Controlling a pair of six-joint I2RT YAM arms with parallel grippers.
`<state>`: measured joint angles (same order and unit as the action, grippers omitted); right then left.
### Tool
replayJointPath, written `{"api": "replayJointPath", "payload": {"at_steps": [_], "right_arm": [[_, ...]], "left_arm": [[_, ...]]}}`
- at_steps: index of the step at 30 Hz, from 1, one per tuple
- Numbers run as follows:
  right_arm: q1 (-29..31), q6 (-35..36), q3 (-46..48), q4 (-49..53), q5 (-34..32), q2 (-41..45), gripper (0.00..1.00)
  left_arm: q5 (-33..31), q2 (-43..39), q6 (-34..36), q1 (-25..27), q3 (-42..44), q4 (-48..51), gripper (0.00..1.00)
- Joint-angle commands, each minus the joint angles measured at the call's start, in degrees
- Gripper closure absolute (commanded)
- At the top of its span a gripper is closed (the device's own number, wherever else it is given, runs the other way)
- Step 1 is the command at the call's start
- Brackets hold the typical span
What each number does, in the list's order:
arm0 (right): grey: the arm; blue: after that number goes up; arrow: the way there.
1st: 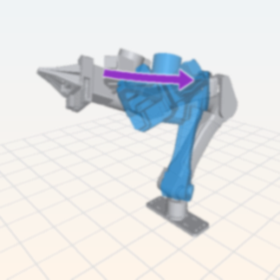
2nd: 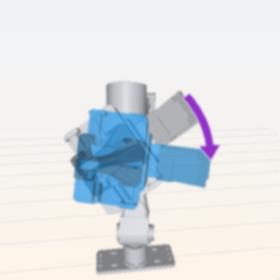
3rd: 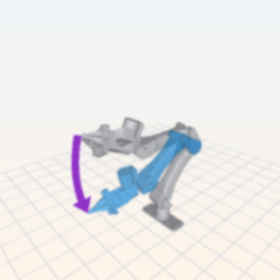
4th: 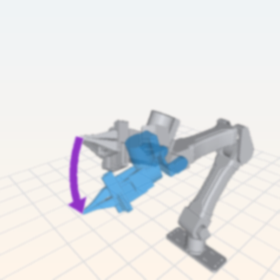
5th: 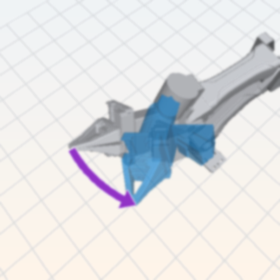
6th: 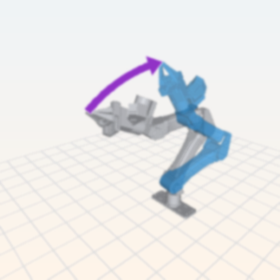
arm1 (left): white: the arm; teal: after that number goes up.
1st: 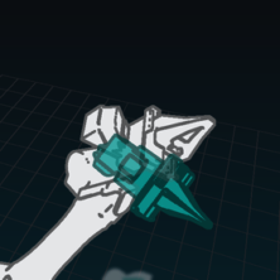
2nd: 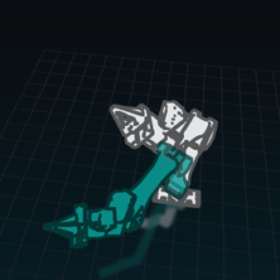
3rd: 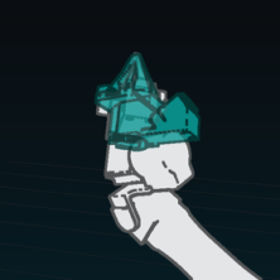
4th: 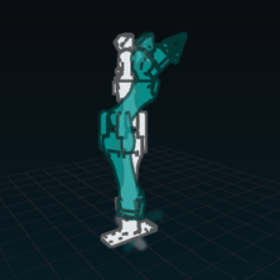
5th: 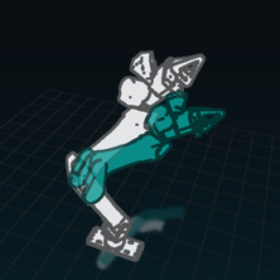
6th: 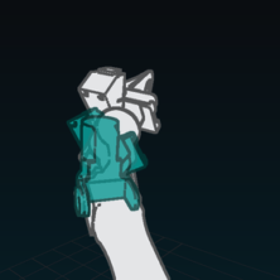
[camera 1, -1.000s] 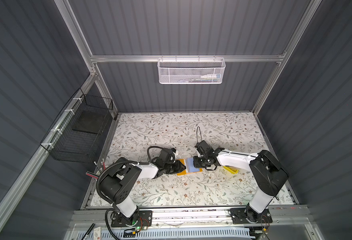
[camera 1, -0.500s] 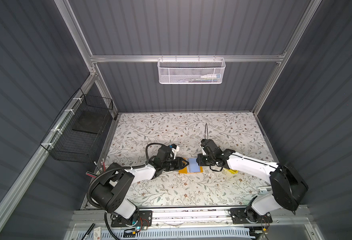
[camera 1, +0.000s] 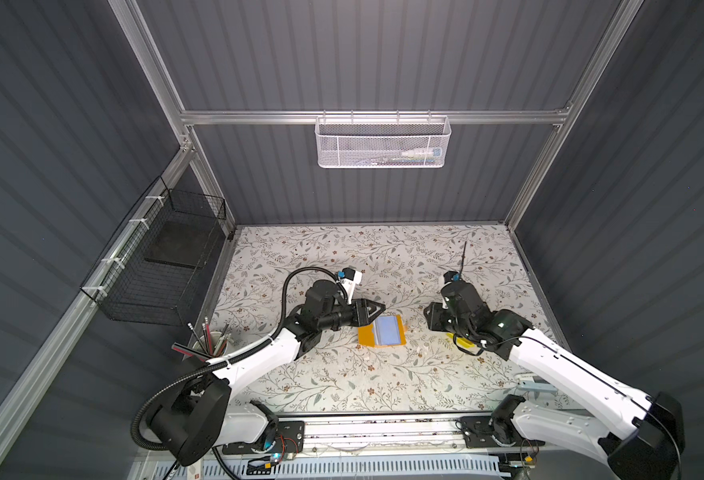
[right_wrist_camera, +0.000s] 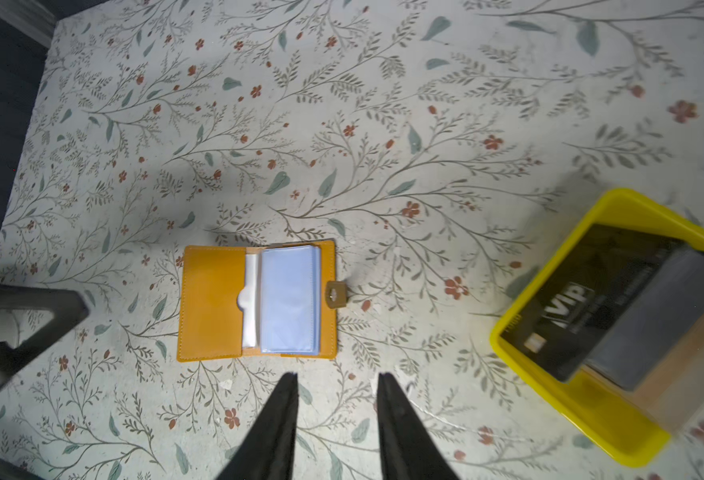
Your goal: Put the credit cards into the card holder
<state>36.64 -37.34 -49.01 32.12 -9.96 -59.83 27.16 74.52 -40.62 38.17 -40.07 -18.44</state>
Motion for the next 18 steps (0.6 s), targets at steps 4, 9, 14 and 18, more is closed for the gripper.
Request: {"api": "replayJointPath", "payload": {"at_steps": [4,9,14,18], "right_arm": [[-7.95,-1.33,2.02,10.23,-3.35,2.57,0.59],[-17.88,-0.31,3.77,9.57,0.59,0.76,0.43],[-26.48,2.14,5.99,5.12,6.18,-2.08,0.3],[-30.49,4.08,6.27,3.42,7.97,-6.03,0.22]], "left_arm": [[3.42,-0.75,4.09,0.15,-2.48,2.59,0.52],[3.73,1.35,2.75,0.15,-1.87,1.26,0.55],[3.87,1.81,2.75,0.15,-1.4,0.84,0.57],[3.07,2.18,3.61,0.15,-1.41,2.35,0.57]]}}
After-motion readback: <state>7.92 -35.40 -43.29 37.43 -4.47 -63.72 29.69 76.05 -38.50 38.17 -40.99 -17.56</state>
